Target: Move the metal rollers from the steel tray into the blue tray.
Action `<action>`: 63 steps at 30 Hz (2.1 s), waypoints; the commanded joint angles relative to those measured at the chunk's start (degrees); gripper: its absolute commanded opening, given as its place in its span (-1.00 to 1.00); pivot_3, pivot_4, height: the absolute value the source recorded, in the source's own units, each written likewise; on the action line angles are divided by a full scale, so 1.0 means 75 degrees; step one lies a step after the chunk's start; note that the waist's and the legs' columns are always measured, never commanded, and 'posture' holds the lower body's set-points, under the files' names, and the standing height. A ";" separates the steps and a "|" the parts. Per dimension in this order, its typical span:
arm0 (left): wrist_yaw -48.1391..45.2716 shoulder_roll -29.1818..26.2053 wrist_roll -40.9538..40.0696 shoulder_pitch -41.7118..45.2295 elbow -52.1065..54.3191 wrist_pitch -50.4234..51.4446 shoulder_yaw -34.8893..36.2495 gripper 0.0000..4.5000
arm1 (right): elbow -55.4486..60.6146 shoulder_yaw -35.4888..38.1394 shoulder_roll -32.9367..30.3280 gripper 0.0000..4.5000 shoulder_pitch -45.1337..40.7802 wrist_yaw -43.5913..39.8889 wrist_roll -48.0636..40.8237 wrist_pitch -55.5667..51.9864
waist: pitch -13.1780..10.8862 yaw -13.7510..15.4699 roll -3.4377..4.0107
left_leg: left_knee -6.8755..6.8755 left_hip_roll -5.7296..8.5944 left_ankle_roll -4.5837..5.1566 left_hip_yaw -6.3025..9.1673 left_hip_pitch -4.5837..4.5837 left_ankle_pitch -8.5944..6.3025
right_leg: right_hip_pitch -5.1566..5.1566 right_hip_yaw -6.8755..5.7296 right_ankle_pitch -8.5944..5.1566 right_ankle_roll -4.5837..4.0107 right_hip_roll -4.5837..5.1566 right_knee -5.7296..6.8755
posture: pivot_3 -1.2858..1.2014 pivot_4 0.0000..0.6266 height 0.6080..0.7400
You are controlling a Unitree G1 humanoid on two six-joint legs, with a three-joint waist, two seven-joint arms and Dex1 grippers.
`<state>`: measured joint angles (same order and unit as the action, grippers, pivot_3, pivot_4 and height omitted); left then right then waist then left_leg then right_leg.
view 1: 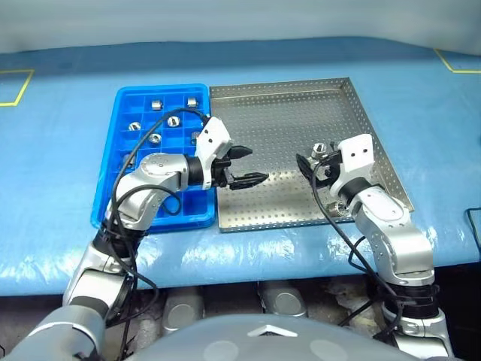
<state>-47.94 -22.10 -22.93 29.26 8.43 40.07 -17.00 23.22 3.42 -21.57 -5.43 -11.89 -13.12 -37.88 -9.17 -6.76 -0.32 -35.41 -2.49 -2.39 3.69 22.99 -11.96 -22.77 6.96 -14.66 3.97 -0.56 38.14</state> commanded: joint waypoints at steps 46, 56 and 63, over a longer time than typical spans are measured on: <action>0.0494 -0.1529 -0.0345 -0.1222 0.2141 0.0955 0.1874 1.00 | -0.2412 -0.0813 0.0590 0.06 -0.2980 -0.0863 0.0365 0.0156 | -0.0011 0.0135 0.0013 | 0.0016 -0.0002 0.0003 0.0010 0.0000 -0.0001 | -0.0006 -0.0006 -0.0003 -0.0003 0.0000 0.0000 | 0.04 -0.52 1.00; 0.0756 -0.1053 -0.0493 -0.1262 0.2251 0.0893 0.1436 1.00 | -0.3141 0.0001 -0.0344 0.06 -0.2507 -0.0460 0.0779 -0.0232 | -0.0011 0.0360 0.0014 | 0.0026 -0.0001 0.0003 0.0003 0.0007 -0.0001 | -0.0009 -0.0003 -0.0003 -0.0006 0.0002 -0.0018 | 0.03 -0.52 1.00; 0.0752 -0.1000 -0.0438 -0.1176 0.2148 0.0812 0.1279 1.00 | -0.3472 0.0317 -0.0188 0.06 -0.2460 -0.0720 0.0430 -0.0339 | -0.0011 0.0255 0.0014 | 0.0023 -0.0006 0.0003 0.0003 0.0001 -0.0001 | -0.0008 -0.0002 -0.0004 -0.0007 -0.0004 -0.0009 | 0.02 -0.52 1.00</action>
<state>-42.44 -29.56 -25.90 19.31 23.34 47.15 -7.45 -2.87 4.57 -23.55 -23.74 -16.82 -8.72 -40.57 -9.25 -4.85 -0.21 -35.24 -2.54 -2.37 3.71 22.99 -11.97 -22.83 6.95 -14.69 3.91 -0.59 38.07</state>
